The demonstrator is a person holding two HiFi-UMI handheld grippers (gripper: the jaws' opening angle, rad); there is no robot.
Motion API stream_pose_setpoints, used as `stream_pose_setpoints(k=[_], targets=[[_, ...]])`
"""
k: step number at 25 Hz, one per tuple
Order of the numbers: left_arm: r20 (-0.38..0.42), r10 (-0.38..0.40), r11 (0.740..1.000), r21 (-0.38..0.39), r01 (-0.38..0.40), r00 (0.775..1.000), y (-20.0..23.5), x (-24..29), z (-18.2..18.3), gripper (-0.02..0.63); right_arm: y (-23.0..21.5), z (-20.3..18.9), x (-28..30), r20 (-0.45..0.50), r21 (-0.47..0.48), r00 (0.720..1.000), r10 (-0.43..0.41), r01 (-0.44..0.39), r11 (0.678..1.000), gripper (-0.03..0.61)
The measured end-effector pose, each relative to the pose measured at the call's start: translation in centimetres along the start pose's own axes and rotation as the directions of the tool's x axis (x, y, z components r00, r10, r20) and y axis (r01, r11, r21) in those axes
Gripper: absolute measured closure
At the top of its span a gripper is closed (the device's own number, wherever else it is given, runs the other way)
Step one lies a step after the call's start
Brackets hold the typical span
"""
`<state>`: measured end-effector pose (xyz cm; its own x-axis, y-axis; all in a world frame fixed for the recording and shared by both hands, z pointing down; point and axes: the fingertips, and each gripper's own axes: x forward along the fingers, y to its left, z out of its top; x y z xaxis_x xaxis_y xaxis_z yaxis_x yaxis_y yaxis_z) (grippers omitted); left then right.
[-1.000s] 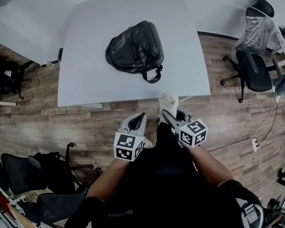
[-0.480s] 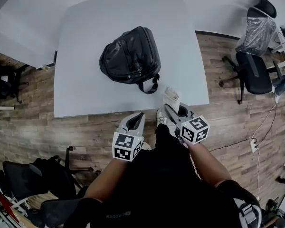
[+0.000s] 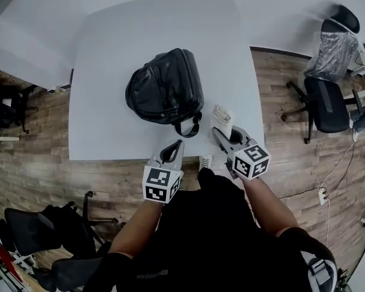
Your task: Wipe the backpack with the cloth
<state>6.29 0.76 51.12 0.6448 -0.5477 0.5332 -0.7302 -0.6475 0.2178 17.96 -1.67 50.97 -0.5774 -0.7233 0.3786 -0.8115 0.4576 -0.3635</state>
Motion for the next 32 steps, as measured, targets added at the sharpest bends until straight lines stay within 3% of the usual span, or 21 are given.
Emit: stream_pose_setpoints(k=[10, 19, 25, 32], targets=[[-0.032, 0.045, 0.999, 0.024, -0.044, 0.998, -0.5, 4.1, 2.7, 0.606, -5.2, 4.7, 2.3, 0.026, -0.102, 0.999, 0.037, -0.034, 0.994, 0.491], [-0.075, 0.113, 0.992, 0.065, -0.108, 0.991, 0.8, 5.5, 4.2, 0.606, -9.4, 7.4, 6.2, 0.031, -0.244, 0.998, 0.054, -0.045, 0.969, 0.491], [-0.12, 0.129, 0.989, 0.082, -0.12, 0.984, 2.1, 6.5, 4.2, 0.606, -12.0, 8.0, 9.5, 0.025, -0.269, 0.999, 0.033, -0.025, 0.963, 0.491], [-0.176, 0.1, 0.991, 0.11, -0.081, 0.979, 1.7, 8.4, 2.8, 0.607, -14.7, 8.8, 13.7, 0.028, -0.263, 1.0, 0.008, -0.001, 0.965, 0.491]])
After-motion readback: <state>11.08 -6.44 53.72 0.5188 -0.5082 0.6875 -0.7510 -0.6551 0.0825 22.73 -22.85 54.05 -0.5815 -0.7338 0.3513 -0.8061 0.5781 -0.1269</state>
